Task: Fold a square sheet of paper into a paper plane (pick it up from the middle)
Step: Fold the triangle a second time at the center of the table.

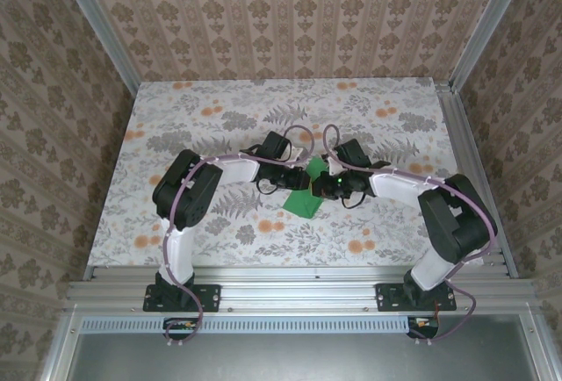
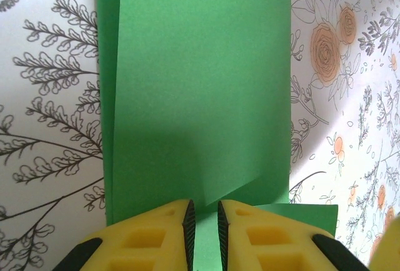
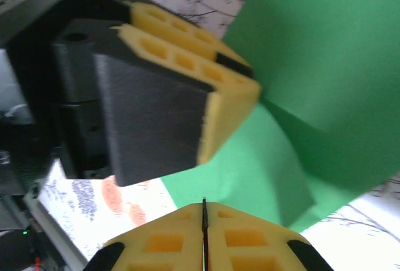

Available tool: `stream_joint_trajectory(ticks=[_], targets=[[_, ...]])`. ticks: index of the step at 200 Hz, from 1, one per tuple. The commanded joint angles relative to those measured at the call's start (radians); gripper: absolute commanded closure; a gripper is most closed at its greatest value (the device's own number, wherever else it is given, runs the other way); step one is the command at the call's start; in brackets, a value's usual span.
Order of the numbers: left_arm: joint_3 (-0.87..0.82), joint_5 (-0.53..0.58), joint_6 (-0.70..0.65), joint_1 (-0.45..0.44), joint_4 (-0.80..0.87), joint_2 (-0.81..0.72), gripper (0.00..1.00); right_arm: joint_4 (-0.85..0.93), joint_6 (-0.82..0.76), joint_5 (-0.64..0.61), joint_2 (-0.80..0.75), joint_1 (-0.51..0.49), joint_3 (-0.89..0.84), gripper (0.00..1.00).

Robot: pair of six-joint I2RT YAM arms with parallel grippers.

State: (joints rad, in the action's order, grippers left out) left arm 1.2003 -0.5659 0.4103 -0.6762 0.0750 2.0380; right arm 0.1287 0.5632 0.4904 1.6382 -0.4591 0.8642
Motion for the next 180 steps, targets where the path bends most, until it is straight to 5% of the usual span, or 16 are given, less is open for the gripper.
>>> stream_joint_trajectory(ticks=[1, 180], targets=[[-0.063, 0.098, -0.041, -0.013, 0.123, 0.090, 0.78, -0.054, 0.081, 0.056, 0.000, -0.044, -0.032, 0.90], [-0.060, 0.116, -0.062, -0.003, 0.160, 0.103, 0.78, -0.009, 0.027, 0.058, 0.110, -0.087, -0.075, 0.97]])
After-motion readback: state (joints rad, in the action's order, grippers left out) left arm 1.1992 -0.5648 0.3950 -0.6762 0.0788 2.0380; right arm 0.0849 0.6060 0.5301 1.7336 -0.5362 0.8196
